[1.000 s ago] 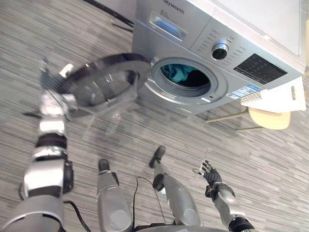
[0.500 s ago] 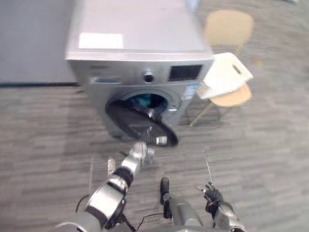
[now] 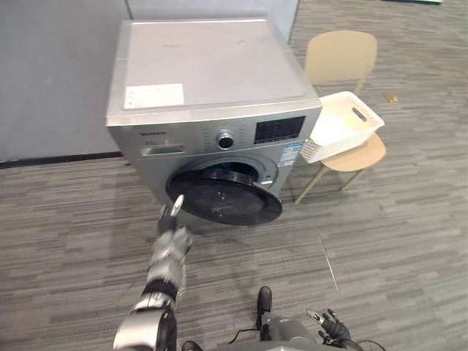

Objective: Pick up the laundry basket with both hands and put the clothes into the washing machine.

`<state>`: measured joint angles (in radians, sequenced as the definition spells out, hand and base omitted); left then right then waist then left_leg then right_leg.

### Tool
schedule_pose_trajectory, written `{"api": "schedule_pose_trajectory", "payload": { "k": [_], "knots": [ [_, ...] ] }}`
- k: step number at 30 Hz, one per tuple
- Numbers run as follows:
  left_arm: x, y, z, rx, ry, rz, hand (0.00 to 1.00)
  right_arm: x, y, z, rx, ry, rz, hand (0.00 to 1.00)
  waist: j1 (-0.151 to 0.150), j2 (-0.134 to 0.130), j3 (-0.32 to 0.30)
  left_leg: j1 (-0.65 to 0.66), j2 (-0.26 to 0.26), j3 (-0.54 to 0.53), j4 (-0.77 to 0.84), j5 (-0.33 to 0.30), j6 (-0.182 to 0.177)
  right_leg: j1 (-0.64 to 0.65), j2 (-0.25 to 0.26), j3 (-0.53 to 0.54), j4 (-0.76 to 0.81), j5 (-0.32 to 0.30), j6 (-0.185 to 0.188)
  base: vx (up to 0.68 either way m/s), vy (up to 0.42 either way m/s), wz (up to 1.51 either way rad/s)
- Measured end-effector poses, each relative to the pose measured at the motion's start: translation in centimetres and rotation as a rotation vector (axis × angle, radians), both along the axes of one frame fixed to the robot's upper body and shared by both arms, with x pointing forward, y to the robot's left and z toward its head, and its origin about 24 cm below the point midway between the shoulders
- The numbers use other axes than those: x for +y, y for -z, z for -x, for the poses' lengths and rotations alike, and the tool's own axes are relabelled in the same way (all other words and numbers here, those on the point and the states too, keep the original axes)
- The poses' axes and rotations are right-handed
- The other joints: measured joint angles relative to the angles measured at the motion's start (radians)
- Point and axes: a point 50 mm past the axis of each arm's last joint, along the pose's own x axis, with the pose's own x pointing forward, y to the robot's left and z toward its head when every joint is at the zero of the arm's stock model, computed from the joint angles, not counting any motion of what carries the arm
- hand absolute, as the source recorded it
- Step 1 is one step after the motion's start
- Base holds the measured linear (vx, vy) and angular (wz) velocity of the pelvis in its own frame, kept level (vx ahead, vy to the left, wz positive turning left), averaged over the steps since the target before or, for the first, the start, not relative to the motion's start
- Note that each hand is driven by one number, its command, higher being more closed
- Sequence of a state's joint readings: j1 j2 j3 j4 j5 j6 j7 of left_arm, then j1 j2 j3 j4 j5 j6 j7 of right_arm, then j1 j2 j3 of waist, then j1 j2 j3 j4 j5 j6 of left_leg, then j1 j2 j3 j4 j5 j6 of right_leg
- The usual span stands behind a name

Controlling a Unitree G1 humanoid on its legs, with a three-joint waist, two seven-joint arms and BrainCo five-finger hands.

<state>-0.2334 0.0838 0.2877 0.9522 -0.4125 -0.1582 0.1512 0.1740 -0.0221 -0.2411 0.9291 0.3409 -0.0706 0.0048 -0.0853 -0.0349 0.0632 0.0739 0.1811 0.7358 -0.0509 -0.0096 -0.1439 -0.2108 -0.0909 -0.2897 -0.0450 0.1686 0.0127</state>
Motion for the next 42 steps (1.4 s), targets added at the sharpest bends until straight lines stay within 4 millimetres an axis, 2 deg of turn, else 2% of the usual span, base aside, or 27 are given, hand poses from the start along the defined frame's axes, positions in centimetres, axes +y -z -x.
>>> {"api": "schedule_pose_trajectory", "payload": {
  "k": [1, 2, 3, 4, 6, 8, 11, 14, 15, 16, 17, 18, 19, 20, 21, 22, 23, 25, 26, 27, 28, 29, 30, 32, 34, 38, 42],
  "knots": [
    [0.5, 1.5, 2.5, 0.074, -0.026, 0.004, 0.0, -0.2, 0.0, 0.0, 0.0, 0.0, 0.006, 0.0, 0.011, 0.009, -0.002, -0.002, -0.001, -0.013, -0.002, 0.0, 0.0, 0.005, -0.004, -0.011, -0.001, -0.001, 0.001, -0.06, 0.096, 0.42],
    [0.8, 3.5, 6.1, 0.185, -0.049, 0.013, 0.0, -0.5, -0.1, 0.0, -0.002, 0.008, 0.012, 0.0, 0.021, 0.021, -0.006, -0.001, -0.005, -0.027, -0.003, 0.0, 0.001, 0.015, -0.011, -0.019, -0.003, -0.006, 0.006, -0.04, 0.092, 0.39],
    [0.8, 4.7, 8.6, 0.269, -0.054, 0.02, 0.0, -0.8, -0.1, -0.1, -0.004, 0.014, 0.017, 0.0, 0.024, 0.031, -0.011, -0.001, -0.008, -0.045, -0.005, 0.0, 0.001, 0.022, -0.017, -0.034, -0.003, -0.007, 0.008, -0.03, 0.078, 0.37],
    [0.6, 5.4, 10.3, 0.324, -0.052, 0.026, 0.0, -1.0, -0.2, -0.1, -0.004, 0.013, 0.021, 0.0, 0.026, 0.038, -0.014, 0.0, -0.01, -0.052, -0.006, -0.001, 0.002, 0.031, -0.02, -0.042, -0.004, -0.009, 0.01, -0.03, 0.102, 0.4],
    [-0.5, 7.1, 14.7, 0.462, -0.036, 0.065, 0.0, -1.2, 0.0, 0.1, 0.012, 0.013, 0.024, 0.0, 0.049, 0.051, -0.021, 0.008, -0.019, -0.097, -0.01, -0.002, 0.005, 0.064, -0.034, -0.07, -0.01, -0.015, 0.019, -0.04, 0.109, 0.51],
    [-1.9, 7.7, 16.3, 0.515, -0.006, 0.098, 0.0, -0.9, 0.0, 0.1, 0.01, 0.01, 0.017, 0.0, 0.051, 0.049, -0.02, 0.007, -0.028, -0.128, -0.021, -0.003, 0.004, 0.08, -0.049, -0.1, -0.01, -0.021, 0.027, -0.05, 0.093, 0.54],
    [-2.4, 7.7, 15.9, 0.523, 0.063, 0.083, 0.0, -0.9, 0.0, 0.0, 0.002, 0.0, 0.012, 0.0, 0.053, 0.044, -0.019, 0.008, -0.037, -0.137, -0.027, -0.004, 0.003, 0.081, -0.055, -0.102, -0.01, -0.023, 0.029, -0.06, 0.056, 0.1],
    [-3.5, 7.1, 12.4, 0.462, 0.215, 0.031, 0.0, -0.7, 0.0, -0.2, -0.001, -0.028, 0.011, 0.0, 0.042, 0.034, -0.007, -0.013, -0.043, -0.121, -0.033, -0.004, 0.003, 0.035, -0.058, -0.081, -0.005, -0.021, 0.029, -0.08, 0.01, -0.25],
    [-4.5, 6.0, 8.7, 0.382, 0.304, -0.006, 0.0, -0.5, -0.2, -1.1, -0.02, -0.044, 0.01, 0.0, 0.035, 0.024, 0.024, -0.034, -0.044, -0.096, -0.016, -0.004, 0.002, -0.008, -0.052, -0.054, 0.016, -0.021, 0.028, -0.06, -0.03, -0.45],
    [-5.2, 5.0, 5.9, 0.319, 0.353, -0.036, 0.0, -0.4, -0.4, -2.0, -0.043, -0.058, 0.009, 0.0, 0.023, 0.022, 0.043, -0.055, -0.043, -0.077, 0.0, -0.007, 0.004, -0.043, -0.052, -0.031, 0.029, -0.018, 0.025, -0.06, -0.03, -0.57],
    [-5.7, 4.1, 4.0, 0.275, 0.38, -0.058, 0.0, -0.2, -0.5, -2.6, -0.058, -0.069, 0.008, 0.0, 0.013, 0.013, 0.054, -0.074, -0.042, -0.062, 0.009, -0.008, 0.006, -0.073, -0.052, -0.013, 0.041, -0.018, 0.025, -0.06, -0.018, -0.7],
    [-6.5, 1.9, -0.1, 0.171, 0.441, -0.106, 0.0, 0.1, -0.9, -3.9, -0.091, -0.1, 0.012, 0.0, -0.011, -0.01, 0.074, -0.116, -0.038, -0.032, 0.034, -0.014, 0.016, -0.128, -0.049, 0.027, 0.055, 0.0, 0.015, -0.02, -0.013, -0.79],
    [-7.0, -0.4, -3.3, 0.086, 0.478, -0.151, 0.0, 0.0, -1.3, -4.7, -0.123, -0.109, 0.018, 0.0, -0.026, -0.026, 0.098, -0.138, -0.028, -0.005, 0.054, -0.02, 0.019, -0.161, -0.046, 0.053, 0.06, 0.007, 0.015, 0.0, -0.011, -0.86],
    [-7.4, -3.2, -6.6, -0.01, 0.495, -0.198, 0.0, -0.1, -1.9, -5.4, -0.16, -0.103, 0.026, 0.0, -0.042, -0.044, 0.126, -0.156, -0.017, 0.017, 0.083, -0.029, 0.018, -0.187, -0.039, 0.072, 0.07, 0.019, 0.002, 0.01, -0.018, -0.82],
    [-7.2, -6.9, -10.1, -0.098, 0.47, -0.257, 0.0, -0.6, -2.5, -6.0, -0.2, -0.091, 0.047, 0.0, -0.061, -0.059, 0.153, -0.178, 0.006, 0.044, 0.121, -0.041, 0.017, -0.221, -0.024, 0.096, 0.086, 0.018, 0.001, 0.02, -0.031, -0.8],
    [-5.5, -7.7, -10.8, -0.059, 0.361, -0.254, 0.0, -1.4, -3.1, -6.1, -0.231, -0.071, 0.072, 0.0, -0.076, -0.054, 0.164, -0.199, 0.031, 0.067, 0.159, -0.057, 0.009, -0.249, -0.007, 0.11, 0.094, 0.017, 0.002, 0.04, -0.039, -0.7],
    [-4.9, -8.3, -11.1, -0.079, 0.355, -0.274, 0.0, -1.8, -3.3, -6.0, -0.24, -0.066, 0.086, 0.0, -0.076, -0.049, 0.174, -0.205, 0.048, 0.078, 0.177, -0.067, 0.004, -0.256, 0.005, 0.117, 0.095, 0.017, 0.002, 0.08, -0.037, -0.56],
    [-4.1, -11.1, -13.0, -0.132, 0.314, -0.293, 0.0, -2.4, -3.4, -5.5, -0.237, -0.046, 0.105, 0.0, -0.063, -0.047, 0.179, -0.238, 0.088, 0.105, 0.227, -0.087, -0.007, -0.291, 0.031, 0.132, 0.098, 0.017, 0.002, 0.08, -0.025, -0.4],
    [-3.8, -13.5, -14.4, -0.16, 0.301, -0.299, 0.0, -2.3, -3.7, -5.7, -0.257, -0.042, 0.105, 0.0, -0.062, -0.045, 0.181, -0.262, 0.115, 0.109, 0.254, -0.096, -0.014, -0.316, 0.044, 0.131, 0.113, 0.017, 0.002, 0.05, -0.007, -0.22],
    [-3.7, -14.5, -14.9, -0.184, 0.3, -0.311, 0.0, -2.2, -3.8, -5.8, -0.272, -0.037, 0.104, 0.0, -0.063, -0.045, 0.181, -0.271, 0.125, 0.111, 0.267, -0.1, -0.015, -0.325, 0.048, 0.13, 0.12, 0.017, 0.002, 0.04, 0.011, -0.15],
    [-3.7, -16.4, -15.8, -0.237, 0.311, -0.336, 0.0, -2.1, -4.1, -6.0, -0.296, -0.026, 0.097, 0.0, -0.06, -0.045, 0.182, -0.283, 0.139, 0.114, 0.285, -0.11, -0.013, -0.339, 0.054, 0.13, 0.13, 0.017, 0.002, 0.0, 0.035, -0.11],
    [-4.5, -21.2, -17.5, -0.377, 0.333, -0.389, 0.0, -1.9, -4.5, -6.5, -0.327, -0.022, 0.094, 0.0, -0.059, -0.045, 0.183, -0.309, 0.154, 0.113, 0.318, -0.128, -0.01, -0.354, 0.057, 0.132, 0.131, 0.017, 0.002, -0.01, 0.046, -0.1],
    [-4.8, -23.4, -18.1, -0.427, 0.336, -0.404, 0.0, -2.0, -4.7, -6.7, -0.341, -0.02, 0.095, 0.0, -0.057, -0.042, 0.186, -0.321, 0.162, 0.113, 0.337, -0.14, -0.007, -0.361, 0.056, 0.133, 0.131, 0.018, 0.002, -0.02, 0.044, -0.08],
    [-6.2, -24.5, -18.2, -0.502, 0.347, -0.344, 0.0, -1.9, -5.2, -7.0, -0.376, -0.015, 0.094, 0.0, -0.039, -0.037, 0.193, -0.342, 0.172, 0.115, 0.37, -0.162, 0.004, -0.376, 0.056, 0.139, 0.131, 0.02, 0.002, -0.02, 0.041, -0.1],
    [-6.5, -25.7, -18.2, -0.559, 0.335, -0.306, 0.0, -1.3, -5.7, -7.6, -0.409, -0.023, 0.083, 0.0, -0.033, -0.037, 0.208, -0.362, 0.185, 0.114, 0.393, -0.172, 0.007, -0.39, 0.061, 0.142, 0.128, 0.036, 0.003, -0.04, 0.019, -0.06],
    [-5.0, -26.5, -18.2, -0.582, 0.287, -0.335, 0.0, -0.4, -7.0, -8.7, -0.496, -0.063, 0.061, 0.0, -0.033, -0.037, 0.219, -0.394, 0.217, 0.113, 0.442, -0.181, 0.01, -0.409, 0.074, 0.142, 0.127, 0.042, -0.003, -0.06, -0.046, -0.06],
    [-3.8, -27.5, -18.0, -0.636, 0.253, -0.371, 0.0, -0.6, -7.9, -9.3, -0.55, -0.071, 0.075, 0.0, -0.028, -0.035, 0.224, -0.424, 0.244, 0.104, 0.483, -0.181, 0.011, -0.414, 0.08, 0.12, 0.113, 0.042, -0.003, -0.02, -0.079, 0.06]
  ]
}}
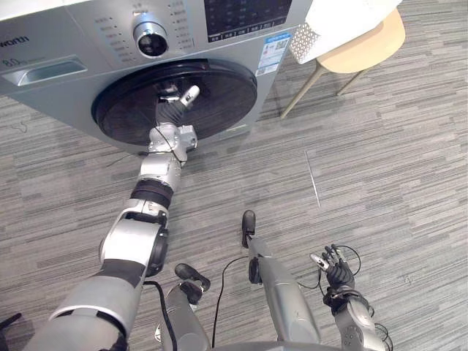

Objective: Pick up the laundry basket with both hands and put the clothes into the washing machine.

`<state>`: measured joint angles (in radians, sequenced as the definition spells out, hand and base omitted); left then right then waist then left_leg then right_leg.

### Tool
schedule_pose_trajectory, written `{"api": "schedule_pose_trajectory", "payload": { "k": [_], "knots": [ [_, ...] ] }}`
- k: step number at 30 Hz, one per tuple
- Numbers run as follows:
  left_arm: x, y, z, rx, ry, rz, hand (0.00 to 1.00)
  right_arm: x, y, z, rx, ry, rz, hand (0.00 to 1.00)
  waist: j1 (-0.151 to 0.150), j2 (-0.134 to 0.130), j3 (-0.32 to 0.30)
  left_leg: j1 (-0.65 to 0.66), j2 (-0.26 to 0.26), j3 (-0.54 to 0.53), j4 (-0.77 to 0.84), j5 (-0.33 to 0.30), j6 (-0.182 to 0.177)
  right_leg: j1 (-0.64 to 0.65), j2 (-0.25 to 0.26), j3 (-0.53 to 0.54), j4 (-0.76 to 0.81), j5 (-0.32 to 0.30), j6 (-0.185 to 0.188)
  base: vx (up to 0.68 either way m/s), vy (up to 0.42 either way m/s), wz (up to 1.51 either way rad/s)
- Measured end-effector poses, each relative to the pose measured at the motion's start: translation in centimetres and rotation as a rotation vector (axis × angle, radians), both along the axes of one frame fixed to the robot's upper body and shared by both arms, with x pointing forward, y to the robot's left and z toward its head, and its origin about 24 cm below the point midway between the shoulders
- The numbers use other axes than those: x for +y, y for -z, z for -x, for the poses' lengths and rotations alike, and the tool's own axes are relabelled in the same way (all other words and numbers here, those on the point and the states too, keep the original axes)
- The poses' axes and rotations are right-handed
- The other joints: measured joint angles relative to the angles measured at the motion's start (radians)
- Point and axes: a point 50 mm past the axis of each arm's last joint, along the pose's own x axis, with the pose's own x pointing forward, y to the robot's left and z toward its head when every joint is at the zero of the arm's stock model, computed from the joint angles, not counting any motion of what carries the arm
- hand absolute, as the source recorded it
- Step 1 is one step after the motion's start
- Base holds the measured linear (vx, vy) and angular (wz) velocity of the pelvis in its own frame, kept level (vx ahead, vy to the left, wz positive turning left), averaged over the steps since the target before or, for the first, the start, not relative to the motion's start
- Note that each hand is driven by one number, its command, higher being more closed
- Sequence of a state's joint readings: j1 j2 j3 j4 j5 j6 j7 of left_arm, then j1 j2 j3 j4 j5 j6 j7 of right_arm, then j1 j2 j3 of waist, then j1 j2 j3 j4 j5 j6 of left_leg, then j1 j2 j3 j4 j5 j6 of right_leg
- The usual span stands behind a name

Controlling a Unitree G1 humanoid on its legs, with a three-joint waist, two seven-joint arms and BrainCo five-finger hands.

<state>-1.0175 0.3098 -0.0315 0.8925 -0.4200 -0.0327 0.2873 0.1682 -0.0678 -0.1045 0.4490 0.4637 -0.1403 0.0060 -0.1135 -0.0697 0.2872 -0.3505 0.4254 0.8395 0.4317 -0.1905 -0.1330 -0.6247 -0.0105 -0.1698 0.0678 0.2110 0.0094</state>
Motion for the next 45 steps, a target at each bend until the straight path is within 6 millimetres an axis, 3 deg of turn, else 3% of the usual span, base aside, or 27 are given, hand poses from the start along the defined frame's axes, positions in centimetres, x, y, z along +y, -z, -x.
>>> {"api": "schedule_pose_trajectory", "payload": {
  "k": [2, 4, 5, 7, 8, 9, 10, 11, 12, 13, 14, 15, 17, 18, 21, 25, 30, 35, 41, 43, 45],
  "knots": [
    [0.6, -0.7, 0.8, -0.106, -0.014, 0.028, 0.0, -0.1, 0.0, 0.1, -0.003, 0.002, 0.004, 0.0, 0.0, 0.001, 0.006, -0.013, 0.012, -0.017, 0.022, -0.001, 0.002, 0.004, -0.001, -0.026, 0.001, -0.002, -0.005, -0.02, -0.04, 0.2],
    [1.1, 0.0, 1.6, -0.163, -0.035, 0.04, 0.0, -0.2, 0.3, 0.6, 0.016, 0.009, 0.007, 0.0, 0.0, 0.009, 0.012, -0.006, 0.013, -0.042, 0.028, 0.0, 0.002, 0.031, -0.009, -0.054, 0.005, -0.011, -0.024, 0.02, -0.002, 0.34],
    [1.5, 2.2, 2.4, -0.147, -0.062, 0.075, 0.0, -0.2, 1.0, 1.2, 0.052, 0.013, 0.004, 0.0, 0.003, 0.013, 0.015, 0.019, 0.013, -0.055, 0.027, 0.0, 0.002, 0.065, -0.014, -0.072, 0.013, -0.021, -0.043, 0.07, 0.048, 0.52],
    [0.8, 8.9, 4.5, 0.003, -0.076, 0.158, 0.0, -0.3, 2.5, 2.5, 0.142, 0.026, -0.006, 0.0, 0.019, 0.024, 0.017, 0.082, 0.009, -0.085, 0.017, 0.0, 0.003, 0.141, -0.027, -0.109, 0.043, -0.055, -0.056, 0.1, 0.097, 0.63],
    [0.6, 13.6, 6.7, 0.13, -0.094, 0.202, 0.0, -0.1, 3.4, 3.1, 0.193, 0.033, -0.014, 0.0, 0.027, 0.028, 0.016, 0.12, -0.005, -0.103, -0.001, 0.0, 0.004, 0.183, -0.042, -0.131, 0.06, -0.08, -0.053, 0.06, 0.082, 0.59],
    [0.4, 16.3, 8.2, 0.215, -0.102, 0.218, 0.0, -0.2, 3.8, 3.5, 0.216, 0.04, -0.015, 0.0, 0.035, 0.031, 0.014, 0.14, -0.015, -0.106, -0.017, 0.004, 0.009, 0.199, -0.052, -0.139, 0.07, -0.092, -0.046, 0.08, 0.111, 0.69],
    [-0.3, 21.4, 11.6, 0.394, -0.116, 0.262, 0.0, -0.5, 4.4, 4.1, 0.262, 0.057, -0.008, 0.0, 0.046, 0.04, 0.004, 0.169, -0.042, -0.116, -0.051, 0.013, 0.016, 0.228, -0.075, -0.157, 0.081, -0.104, -0.041, 0.09, 0.12, 0.68],
    [-0.5, 26.4, 16.2, 0.602, -0.136, 0.297, 0.0, -0.9, 5.1, 4.7, 0.316, 0.081, -0.007, 0.0, 0.049, 0.051, -0.013, 0.193, -0.078, -0.13, -0.094, 0.031, 0.01, 0.253, -0.099, -0.169, 0.076, -0.11, -0.033, 0.1, 0.143, 0.66],
    [-0.7, 28.5, 18.7, 0.704, -0.146, 0.313, 0.0, -1.2, 5.4, 5.0, 0.341, 0.097, -0.011, 0.0, 0.051, 0.057, -0.026, 0.198, -0.094, -0.139, -0.115, 0.038, 0.013, 0.262, -0.108, -0.177, 0.067, -0.109, -0.03, 0.08, 0.12, 0.61],
    [-0.8, 31.7, 23.5, 0.887, -0.154, 0.318, 0.0, -1.6, 6.1, 5.5, 0.395, 0.118, -0.021, 0.0, 0.06, 0.07, -0.048, 0.211, -0.124, -0.158, -0.154, 0.049, 0.016, 0.289, -0.123, -0.187, 0.035, -0.099, -0.016, 0.07, 0.099, 0.43],
    [-0.9, 32.7, 25.6, 0.962, -0.151, 0.312, 0.0, -1.7, 6.4, 5.9, 0.423, 0.123, -0.023, 0.0, 0.069, 0.075, -0.054, 0.22, -0.135, -0.167, -0.168, 0.054, 0.014, 0.307, -0.128, -0.193, 0.019, -0.092, -0.009, 0.09, 0.131, 0.72],
    [-0.3, 33.1, 27.0, 0.987, -0.138, 0.282, 0.0, -2.0, 6.9, 6.8, 0.475, 0.127, -0.02, 0.0, 0.08, 0.096, -0.067, 0.23, -0.16, -0.205, -0.192, 0.069, 0.019, 0.353, -0.139, -0.226, -0.021, -0.076, 0.005, 0.08, 0.147, 0.74],
    [1.0, 33.9, 29.5, 1.061, -0.142, 0.254, 0.0, -1.9, 7.4, 7.3, 0.519, 0.125, -0.032, 0.0, 0.091, 0.111, -0.089, 0.278, -0.185, -0.235, -0.222, 0.072, 0.022, 0.425, -0.149, -0.251, -0.06, -0.065, 0.018, 0.08, 0.167, 0.59],
    [1.4, 34.6, 32.0, 1.129, -0.147, 0.248, 0.0, -1.8, 7.6, 7.7, 0.538, 0.124, -0.037, 0.0, 0.097, 0.122, -0.128, 0.303, -0.206, -0.254, -0.25, 0.072, 0.022, 0.461, -0.162, -0.273, -0.075, -0.063, 0.026, 0.08, 0.157, 0.35],
    [2.1, 35.0, 34.4, 1.187, -0.167, 0.263, 0.0, -1.8, 7.8, 7.9, 0.563, 0.122, -0.045, 0.0, 0.104, 0.126, -0.161, 0.338, -0.239, -0.302, -0.283, 0.076, 0.029, 0.52, -0.181, -0.319, -0.078, -0.068, 0.034, 0.07, 0.129, 0.54],
    [2.3, 35.4, 37.2, 1.253, -0.202, 0.301, 0.0, -1.6, 7.9, 8.0, 0.568, 0.11, -0.057, 0.0, 0.132, 0.102, -0.182, 0.404, -0.287, -0.35, -0.329, 0.089, 0.048, 0.599, -0.213, -0.36, -0.074, -0.079, 0.054, 0.01, 0.119, 0.42],
    [2.2, 35.4, 37.4, 1.258, -0.21, 0.307, 0.0, -1.0, 8.7, 9.8, 0.655, 0.093, -0.074, 0.0, 0.128, 0.081, -0.22, 0.436, -0.339, -0.402, -0.402, 0.127, 0.073, 0.623, -0.253, -0.406, -0.057, -0.085, 0.063, -0.04, 0.075, 0.34],
    [2.4, 35.2, 35.9, 1.248, -0.088, 0.181, 0.0, -0.8, 9.0, 11.0, 0.695, 0.071, -0.069, 0.0, 0.127, 0.067, -0.22, 0.482, -0.375, -0.424, -0.454, 0.147, 0.083, 0.647, -0.285, -0.407, -0.029, -0.097, 0.076, -0.05, 0.053, 0.11],
    [2.8, 35.0, 35.7, 1.252, -0.05, 0.126, 0.0, -0.7, 9.1, 11.7, 0.721, 0.075, -0.077, 0.0, 0.103, 0.046, -0.226, 0.494, -0.353, -0.423, -0.455, 0.132, 0.061, 0.652, -0.268, -0.377, -0.016, -0.123, 0.084, -0.03, -0.011, -0.07],
    [3.3, 35.0, 36.0, 1.254, -0.08, 0.137, 0.0, -0.5, 9.3, 12.2, 0.745, 0.074, -0.089, 0.0, 0.098, 0.04, -0.223, 0.458, -0.309, -0.424, -0.367, 0.082, 0.036, 0.65, -0.24, -0.37, -0.018, -0.136, 0.07, 0.02, -0.11, -0.14],
    [3.8, 35.0, 37.1, 1.258, -0.151, 0.183, 0.0, -0.5, 9.4, 12.7, 0.77, 0.077, -0.093, 0.0, 0.1, 0.061, -0.225, 0.389, -0.194, -0.423, -0.188, -0.009, -0.008, 0.647, -0.155, -0.334, -0.029, -0.174, 0.035, 0.04, -0.206, -0.28]
  ]
}}
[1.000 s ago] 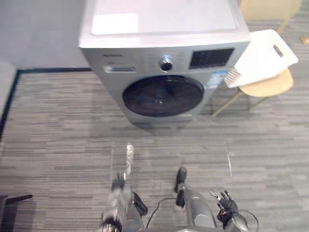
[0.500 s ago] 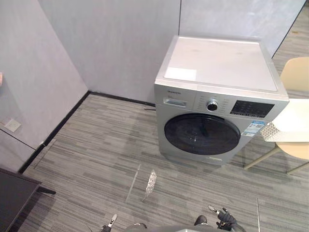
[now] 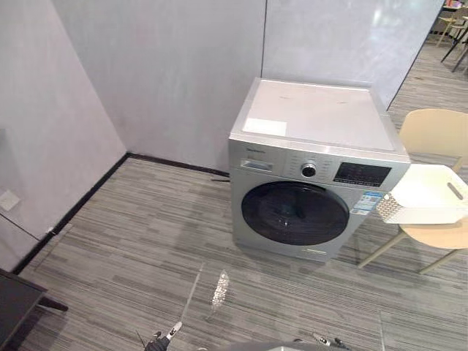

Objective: Pick up the laundry basket with both hands and put the clothes into the washing machine.

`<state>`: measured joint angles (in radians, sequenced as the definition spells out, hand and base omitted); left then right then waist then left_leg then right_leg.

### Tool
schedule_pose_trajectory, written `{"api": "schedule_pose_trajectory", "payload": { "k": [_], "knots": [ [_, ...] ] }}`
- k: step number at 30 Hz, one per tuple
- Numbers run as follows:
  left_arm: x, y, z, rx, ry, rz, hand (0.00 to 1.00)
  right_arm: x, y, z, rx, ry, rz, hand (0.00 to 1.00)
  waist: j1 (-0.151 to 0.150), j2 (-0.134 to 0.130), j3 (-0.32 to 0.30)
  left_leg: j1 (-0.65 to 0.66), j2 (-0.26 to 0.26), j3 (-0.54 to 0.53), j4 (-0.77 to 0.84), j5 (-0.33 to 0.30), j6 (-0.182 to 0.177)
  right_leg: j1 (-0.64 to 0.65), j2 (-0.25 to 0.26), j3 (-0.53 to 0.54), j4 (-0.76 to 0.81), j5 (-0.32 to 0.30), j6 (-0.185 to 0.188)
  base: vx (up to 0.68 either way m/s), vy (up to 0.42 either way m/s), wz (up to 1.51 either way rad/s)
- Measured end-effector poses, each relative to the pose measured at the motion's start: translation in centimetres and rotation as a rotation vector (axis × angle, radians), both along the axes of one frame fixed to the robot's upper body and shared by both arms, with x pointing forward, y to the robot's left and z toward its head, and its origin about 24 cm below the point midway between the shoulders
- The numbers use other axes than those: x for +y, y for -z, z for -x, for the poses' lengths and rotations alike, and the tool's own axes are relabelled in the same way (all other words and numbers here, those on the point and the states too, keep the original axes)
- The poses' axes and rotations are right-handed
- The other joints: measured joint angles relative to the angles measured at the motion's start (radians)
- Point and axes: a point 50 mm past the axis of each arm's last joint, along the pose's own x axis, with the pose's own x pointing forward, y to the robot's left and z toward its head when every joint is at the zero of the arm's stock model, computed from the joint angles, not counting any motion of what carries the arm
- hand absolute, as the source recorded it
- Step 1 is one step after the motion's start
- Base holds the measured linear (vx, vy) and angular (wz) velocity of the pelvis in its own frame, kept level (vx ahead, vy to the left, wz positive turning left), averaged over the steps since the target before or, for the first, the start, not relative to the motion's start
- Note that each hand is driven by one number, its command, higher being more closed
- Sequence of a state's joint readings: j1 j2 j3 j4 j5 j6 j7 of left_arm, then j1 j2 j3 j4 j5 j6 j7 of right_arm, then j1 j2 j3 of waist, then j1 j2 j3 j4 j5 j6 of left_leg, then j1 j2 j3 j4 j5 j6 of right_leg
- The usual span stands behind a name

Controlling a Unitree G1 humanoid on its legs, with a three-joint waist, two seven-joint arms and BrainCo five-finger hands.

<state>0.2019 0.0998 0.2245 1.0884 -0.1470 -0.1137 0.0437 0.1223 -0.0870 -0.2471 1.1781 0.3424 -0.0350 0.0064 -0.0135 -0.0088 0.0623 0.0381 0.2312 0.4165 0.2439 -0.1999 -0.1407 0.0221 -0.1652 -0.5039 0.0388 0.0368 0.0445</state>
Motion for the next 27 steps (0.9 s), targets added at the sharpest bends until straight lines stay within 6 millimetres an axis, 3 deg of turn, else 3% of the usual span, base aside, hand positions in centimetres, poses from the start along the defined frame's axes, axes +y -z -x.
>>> {"api": "schedule_pose_trajectory", "payload": {
  "k": [2, 3, 5, 6, 8, 9, 11, 13, 14, 15, 19, 20, 23, 24, 25, 26, 27],
  "knots": [
    [0.5, 0.0, 1.5, 0.023, -0.076, -0.003, 0.0, -0.1, 0.0, 0.2, 0.009, 0.0, 0.002, 0.0, 0.006, 0.005, -0.002, -0.013, 0.077, 0.016, 0.086, -0.026, -0.006, 0.011, 0.06, 0.021, -0.015, -0.012, -0.015, 0.09, -0.177, -0.52],
    [0.4, 0.1, 2.1, 0.03, -0.145, 0.013, 0.0, -0.3, 0.0, 0.1, 0.008, 0.003, 0.008, 0.0, 0.025, 0.003, 0.002, -0.078, 0.12, -0.026, 0.236, -0.003, 0.013, 0.01, 0.089, 0.041, -0.021, -0.014, -0.015, 0.13, -0.186, -0.46],
    [0.0, 0.2, 2.1, 0.014, -0.223, 0.045, 0.0, -1.5, -0.2, -0.3, 0.006, 0.021, 0.033, 0.0, 0.036, 0.001, 0.007, -0.195, 0.13, -0.113, 0.407, 0.099, 0.03, 0.027, 0.088, 0.039, -0.052, -0.01, -0.018, 0.13, -0.195, -0.09],
    [-0.3, 0.2, 1.6, -0.008, -0.27, 0.061, 0.0, -2.5, -0.6, -1.2, -0.02, 0.041, 0.055, 0.0, 0.049, 0.003, 0.029, -0.236, 0.113, -0.155, 0.481, 0.124, 0.022, 0.049, 0.068, 0.033, -0.065, -0.01, -0.018, 0.11, -0.04, 0.19],
    [-1.8, 0.4, 1.1, -0.028, -0.304, 0.101, 0.0, -4.6, -1.5, -3.2, -0.075, 0.061, 0.114, 0.0, 0.064, 0.039, 0.056, -0.275, 0.042, -0.176, 0.461, 0.106, 0.023, 0.06, 0.038, 0.029, -0.072, -0.014, -0.009, 0.08, 0.035, 0.11],
    [-2.3, 0.5, 1.1, -0.031, -0.313, 0.116, 0.0, -4.9, -1.9, -4.8, -0.113, 0.052, 0.133, 0.0, 0.064, 0.062, 0.066, -0.279, 0.0, -0.143, 0.363, 0.102, 0.03, 0.06, 0.02, 0.027, -0.077, -0.012, 0.003, 0.06, 0.048, 0.02],
    [-2.2, 0.5, 1.4, -0.025, -0.327, 0.116, 0.0, -4.3, -2.3, -6.8, -0.168, 0.036, 0.127, 0.0, 0.058, 0.074, 0.068, -0.267, -0.032, -0.053, 0.144, 0.112, 0.039, 0.063, 0.009, 0.008, -0.089, -0.014, 0.025, 0.15, 0.078, 0.21],
    [-2.5, 0.6, 1.3, -0.02, -0.324, 0.123, 0.0, -3.2, -2.3, -7.6, -0.203, 0.026, 0.109, 0.0, 0.058, 0.081, 0.065, -0.239, -0.05, 0.01, -0.058, 0.177, 0.063, 0.074, 0.014, -0.02, -0.093, -0.023, 0.053, 0.25, 0.105, 0.34],
    [-2.9, 0.7, 1.4, -0.012, -0.323, 0.135, 0.0, -2.6, -2.2, -7.6, -0.199, 0.021, 0.097, 0.0, 0.064, 0.085, 0.063, -0.224, -0.057, -0.001, -0.098, 0.251, 0.137, 0.085, 0.021, -0.022, -0.089, -0.03, 0.069, 0.28, 0.129, 0.22],
    [-2.1, 0.6, 1.3, -0.01, -0.313, 0.111, 0.0, -1.2, -1.9, -7.6, -0.195, -0.006, 0.067, 0.0, 0.072, 0.053, 0.065, -0.194, -0.087, 0.003, -0.096, 0.235, 0.153, 0.117, -0.011, -0.025, -0.079, -0.039, 0.088, 0.29, 0.132, 0.17],
    [-0.7, 0.3, -0.1, -0.034, -0.264, 0.075, 0.0, 1.3, -1.3, -7.1, -0.173, -0.089, 0.019, 0.0, 0.082, -0.022, 0.046, -0.141, -0.169, -0.003, -0.103, 0.185, 0.173, 0.177, -0.084, -0.069, -0.055, -0.068, 0.128, 0.28, 0.074, 0.27],
    [-0.7, 0.3, -0.4, -0.038, -0.249, 0.073, 0.0, 1.4, -1.3, -7.1, -0.174, -0.097, 0.016, 0.0, 0.082, -0.022, 0.045, -0.127, -0.18, -0.007, -0.107, 0.178, 0.177, 0.188, -0.093, -0.073, -0.046, -0.068, 0.128, 0.3, 0.093, 0.2],
    [-1.4, 0.3, -0.9, -0.031, -0.173, 0.076, 0.0, 1.3, -1.2, -6.8, -0.164, -0.144, 0.02, 0.0, 0.08, 0.014, 0.026, -0.059, -0.211, -0.05, -0.151, 0.151, 0.187, 0.169, -0.157, -0.077, 0.154, -0.075, 0.117, 0.19, 0.125, 0.37],
    [-1.8, 0.3, -1.4, -0.042, -0.13, 0.08, 0.0, 1.1, -1.0, -6.0, -0.142, -0.146, 0.024, 0.0, 0.08, 0.026, 0.017, -0.037, -0.222, -0.076, -0.159, 0.145, 0.196, 0.135, -0.201, -0.075, 0.301, -0.075, 0.113, 0.17, 0.157, 0.76],
    [-2.0, 0.2, -1.8, -0.05, -0.102, 0.08, 0.0, 1.3, -0.9, -5.5, -0.129, -0.147, 0.019, 0.0, 0.078, 0.02, 0.018, -0.025, -0.238, -0.112, -0.158, 0.134, 0.206, 0.109, -0.241, -0.066, 0.421, -0.067, 0.102, 0.17, 0.154, 0.99],
    [-1.8, 0.0, -2.3, -0.066, -0.084, 0.069, 0.0, 1.3, -0.9, -5.6, -0.129, -0.156, 0.018, 0.0, 0.075, 0.005, 0.018, -0.017, -0.256, -0.144, -0.155, 0.128, 0.213, 0.077, -0.279, -0.038, 0.533, -0.044, 0.069, 0.2, 0.123, 1.23],
    [-1.4, -0.2, -2.9, -0.078, -0.055, 0.052, 0.0, 1.5, -0.9, -5.7, -0.128, -0.167, 0.014, 0.0, 0.068, -0.006, 0.019, -0.007, -0.274, -0.203, -0.149, 0.12, 0.225, 0.041, -0.295, 0.039, 0.653, 0.011, 0.013, 0.25, 0.064, 1.64]
  ]
}}
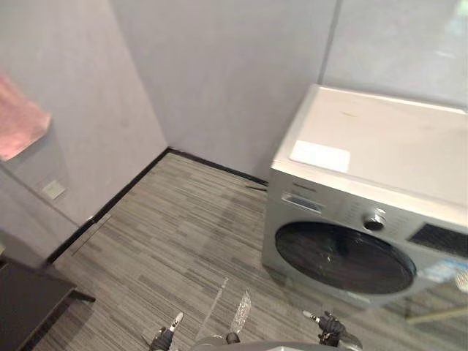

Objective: Pick up the laundry basket with both hands and put the clothes into the washing machine.

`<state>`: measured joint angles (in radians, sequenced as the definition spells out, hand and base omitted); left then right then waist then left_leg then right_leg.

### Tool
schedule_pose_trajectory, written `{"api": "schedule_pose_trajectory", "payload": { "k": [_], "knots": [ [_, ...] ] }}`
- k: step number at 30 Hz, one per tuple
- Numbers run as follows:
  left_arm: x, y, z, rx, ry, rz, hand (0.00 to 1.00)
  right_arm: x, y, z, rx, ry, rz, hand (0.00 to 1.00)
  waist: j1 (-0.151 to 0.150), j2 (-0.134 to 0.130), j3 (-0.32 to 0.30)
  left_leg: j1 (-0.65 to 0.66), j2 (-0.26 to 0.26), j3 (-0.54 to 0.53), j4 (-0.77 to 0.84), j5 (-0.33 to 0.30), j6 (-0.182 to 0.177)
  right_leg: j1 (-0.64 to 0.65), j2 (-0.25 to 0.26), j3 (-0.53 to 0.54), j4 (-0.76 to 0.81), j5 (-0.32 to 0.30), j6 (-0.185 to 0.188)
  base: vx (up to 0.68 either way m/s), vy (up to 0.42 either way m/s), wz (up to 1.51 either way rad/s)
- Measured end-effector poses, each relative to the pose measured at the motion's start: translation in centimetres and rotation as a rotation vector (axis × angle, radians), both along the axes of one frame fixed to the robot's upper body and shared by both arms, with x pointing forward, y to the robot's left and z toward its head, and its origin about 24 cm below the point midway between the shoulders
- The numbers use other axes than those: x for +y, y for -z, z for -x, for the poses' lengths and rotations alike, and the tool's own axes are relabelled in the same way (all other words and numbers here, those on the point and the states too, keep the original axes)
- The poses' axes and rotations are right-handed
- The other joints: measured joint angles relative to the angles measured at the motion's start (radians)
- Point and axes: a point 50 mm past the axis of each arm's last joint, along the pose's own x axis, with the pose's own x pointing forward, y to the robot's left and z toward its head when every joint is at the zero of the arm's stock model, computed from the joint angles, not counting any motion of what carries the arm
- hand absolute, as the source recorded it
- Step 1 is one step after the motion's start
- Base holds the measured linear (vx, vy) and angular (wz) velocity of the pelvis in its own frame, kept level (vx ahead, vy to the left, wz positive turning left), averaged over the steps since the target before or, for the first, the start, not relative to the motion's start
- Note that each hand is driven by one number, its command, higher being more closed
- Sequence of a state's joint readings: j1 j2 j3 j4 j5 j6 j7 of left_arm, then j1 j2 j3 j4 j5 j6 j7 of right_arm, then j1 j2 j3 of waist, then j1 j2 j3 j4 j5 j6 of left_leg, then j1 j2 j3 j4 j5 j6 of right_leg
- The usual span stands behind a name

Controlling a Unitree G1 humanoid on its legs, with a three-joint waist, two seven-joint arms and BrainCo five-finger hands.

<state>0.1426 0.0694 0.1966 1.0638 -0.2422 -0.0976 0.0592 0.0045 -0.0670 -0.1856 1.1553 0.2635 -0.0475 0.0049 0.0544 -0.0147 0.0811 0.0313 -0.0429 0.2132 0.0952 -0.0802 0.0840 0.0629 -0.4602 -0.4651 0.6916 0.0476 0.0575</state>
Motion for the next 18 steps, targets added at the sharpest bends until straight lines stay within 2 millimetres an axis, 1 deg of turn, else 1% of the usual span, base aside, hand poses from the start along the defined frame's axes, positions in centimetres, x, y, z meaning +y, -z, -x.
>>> {"api": "schedule_pose_trajectory", "payload": {
  "k": [1, 2, 3, 4, 5, 6, 7, 8, 9, 10, 11, 12, 13, 14, 15, 17, 18],
  "knots": [
    [0.5, -0.2, -0.5, -0.008, 0.019, -0.021, 0.0, 0.4, 0.1, 0.2, 0.01, -0.007, -0.01, 0.0, -0.017, -0.009, 0.012, -0.002, -0.005, -0.077, 0.016, -0.008, 0.012, -0.045, 0.037, 0.107, 0.116, -0.047, 0.024, 0.25, 0.029, 1.79],
    [0.7, -0.3, -0.8, -0.011, 0.037, -0.036, 0.0, 0.6, 0.1, 0.0, 0.005, -0.009, -0.015, 0.0, -0.022, -0.019, 0.019, 0.001, -0.003, -0.122, 0.022, -0.014, 0.021, -0.084, 0.08, 0.166, 0.184, -0.114, 0.028, 0.19, -0.011, 1.71],
    [1.0, -0.4, -0.9, -0.01, 0.053, -0.045, 0.0, 0.7, 0.1, 0.0, 0.003, -0.01, -0.017, 0.0, -0.025, -0.026, 0.021, 0.003, -0.003, -0.176, 0.026, -0.017, 0.025, -0.124, 0.137, 0.209, 0.225, -0.168, 0.022, 0.1, -0.025, 1.34],
    [1.1, -0.4, -1.0, -0.009, 0.066, -0.051, 0.0, 0.8, 0.1, 0.0, 0.004, -0.009, -0.019, 0.0, -0.026, -0.029, 0.022, 0.005, -0.002, -0.206, 0.027, -0.018, 0.026, -0.154, 0.168, 0.246, 0.235, -0.194, 0.024, 0.12, -0.043, 1.45],
    [1.1, -0.4, -1.3, -0.008, 0.093, -0.06, 0.0, 0.8, 0.1, 0.1, 0.006, -0.009, -0.02, 0.0, -0.029, -0.028, 0.023, 0.005, -0.001, -0.27, 0.032, -0.02, 0.023, -0.213, 0.241, 0.319, 0.226, -0.229, 0.025, 0.15, -0.123, 1.7],
    [1.0, -0.4, -1.3, 0.0, 0.121, -0.069, 0.0, 0.8, 0.1, 0.0, 0.001, -0.007, -0.02, 0.0, -0.041, -0.021, 0.031, 0.007, -0.001, -0.331, 0.051, -0.029, 0.016, -0.254, 0.286, 0.382, 0.187, -0.247, 0.03, 0.13, -0.148, 1.71],
    [0.9, -0.4, -1.4, 0.001, 0.128, -0.071, 0.0, 0.7, 0.1, 0.0, 0.0, -0.008, -0.019, 0.0, -0.04, -0.017, 0.034, 0.008, -0.002, -0.362, 0.059, -0.038, 0.01, -0.267, 0.304, 0.417, 0.156, -0.248, 0.029, 0.08, -0.191, 1.71],
    [0.8, -0.4, -1.4, 0.002, 0.135, -0.074, 0.0, 0.5, -0.1, 0.1, -0.012, -0.018, -0.008, 0.0, -0.04, -0.009, 0.033, -0.004, 0.0, -0.421, 0.095, -0.064, 0.001, -0.278, 0.356, 0.525, 0.054, -0.247, 0.031, 0.06, -0.197, 1.67],
    [0.9, -0.4, -1.3, 0.003, 0.128, -0.078, 0.0, 1.0, -0.1, 0.0, -0.018, -0.031, -0.017, 0.0, -0.039, -0.011, 0.033, -0.009, 0.0, -0.481, 0.12, -0.083, -0.022, -0.26, 0.394, 0.631, -0.086, -0.235, 0.039, 0.07, -0.215, 1.64],
    [1.0, -0.4, -1.3, 0.004, 0.126, -0.081, 0.0, 1.0, -0.1, 0.1, -0.017, -0.031, -0.02, 0.0, -0.038, -0.016, 0.03, -0.012, -0.002, -0.506, 0.13, -0.09, -0.032, -0.247, 0.397, 0.66, -0.165, -0.215, 0.053, 0.1, -0.202, 1.43],
    [1.2, -0.4, -1.1, 0.008, 0.118, -0.088, 0.0, 1.4, 0.0, 0.1, -0.016, -0.028, -0.03, 0.0, -0.035, -0.034, 0.019, -0.025, -0.01, -0.537, 0.141, -0.1, -0.047, -0.234, 0.388, 0.672, -0.263, -0.129, 0.055, 0.11, -0.274, 1.08],
    [1.9, -0.5, -0.7, 0.018, 0.102, -0.104, 0.0, 2.3, 0.1, 0.2, -0.017, -0.023, -0.055, 0.0, -0.024, -0.068, 0.006, -0.042, -0.026, -0.569, 0.167, -0.123, -0.073, -0.224, 0.362, 0.632, -0.326, -0.089, 0.064, 0.18, -0.483, 0.84],
    [1.8, -0.4, -0.5, 0.028, 0.086, -0.098, 0.0, 2.8, -0.1, -0.7, -0.04, -0.029, -0.074, 0.0, -0.01, -0.072, -0.003, -0.064, -0.006, -0.579, 0.192, -0.143, -0.105, -0.197, 0.361, 0.59, -0.387, -0.141, 0.057, 0.17, -0.499, 0.47],
    [1.7, -0.3, -0.5, 0.031, 0.073, -0.093, 0.0, 2.8, -0.3, -1.5, -0.059, -0.038, -0.079, 0.0, -0.011, -0.048, -0.003, -0.079, 0.018, -0.59, 0.203, -0.15, -0.12, -0.192, 0.384, 0.567, -0.42, -0.134, 0.049, 0.16, -0.499, 0.26],
    [1.2, -0.2, -0.2, 0.038, 0.067, -0.078, 0.0, 3.0, -0.4, -2.0, -0.063, -0.043, -0.085, 0.0, -0.013, -0.021, -0.014, -0.084, 0.049, -0.599, 0.183, -0.142, -0.135, -0.187, 0.411, 0.544, -0.455, -0.118, 0.031, 0.07, -0.233, 0.2],
    [0.8, 0.0, 0.0, 0.046, 0.056, -0.064, 0.0, 3.0, -0.4, -2.3, -0.063, -0.042, -0.088, 0.0, -0.012, 0.001, -0.014, -0.064, 0.084, -0.616, 0.139, -0.125, -0.161, -0.164, 0.434, 0.52, -0.489, -0.104, 0.014, 0.09, -0.226, 0.26],
    [0.6, 0.1, 0.3, 0.06, 0.048, -0.055, 0.0, 2.8, -0.4, -2.2, -0.059, -0.035, -0.085, 0.0, -0.012, 0.004, -0.013, -0.04, 0.107, -0.625, 0.106, -0.114, -0.179, -0.141, 0.447, 0.503, -0.505, -0.101, 0.009, 0.11, -0.248, 0.38]
  ]
}}
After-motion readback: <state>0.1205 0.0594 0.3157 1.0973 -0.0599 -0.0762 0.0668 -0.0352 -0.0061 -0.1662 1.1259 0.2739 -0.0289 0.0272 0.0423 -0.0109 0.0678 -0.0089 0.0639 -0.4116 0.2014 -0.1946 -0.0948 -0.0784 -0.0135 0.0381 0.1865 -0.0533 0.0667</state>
